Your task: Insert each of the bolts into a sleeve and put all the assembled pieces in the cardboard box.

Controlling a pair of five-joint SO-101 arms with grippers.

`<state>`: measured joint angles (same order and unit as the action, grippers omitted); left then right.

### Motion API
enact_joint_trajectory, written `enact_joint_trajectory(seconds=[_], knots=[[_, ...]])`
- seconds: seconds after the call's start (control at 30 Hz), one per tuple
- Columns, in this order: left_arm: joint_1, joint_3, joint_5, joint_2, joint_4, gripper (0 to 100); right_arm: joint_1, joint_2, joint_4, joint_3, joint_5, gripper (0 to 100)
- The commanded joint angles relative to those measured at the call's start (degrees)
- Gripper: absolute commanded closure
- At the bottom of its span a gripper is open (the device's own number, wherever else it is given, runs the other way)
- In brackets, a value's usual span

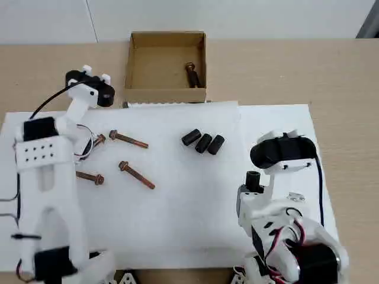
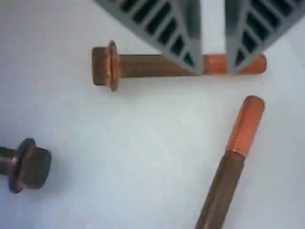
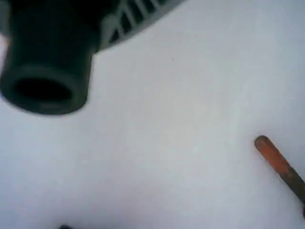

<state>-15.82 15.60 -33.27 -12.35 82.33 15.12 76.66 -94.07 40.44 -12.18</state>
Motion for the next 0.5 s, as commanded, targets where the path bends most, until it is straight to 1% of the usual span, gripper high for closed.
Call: enact_joint_trajectory(seconds=[0.0,0.1,0.23,0.3,0.47], knots=[[0.18,-7.6,-3.34,5.01,2.29,98,0.4,0.48,1.19,-0.35,-0.09,99.5],[0.18,-14.73,-4.57,11.6,5.8,98,0.4,0.22,2.42,0.35,1.14,99.5],[0.18,-24.75,-4.84,20.75,12.04,92,0.4,0.48,5.76,3.34,3.6,99.5],[0.18,-29.58,-5.01,25.05,14.68,90,0.4,0.48,7.25,5.1,3.96,99.5],[0.18,-38.46,-7.3,33.85,17.85,90,0.4,0.48,9.36,6.59,3.96,99.5]])
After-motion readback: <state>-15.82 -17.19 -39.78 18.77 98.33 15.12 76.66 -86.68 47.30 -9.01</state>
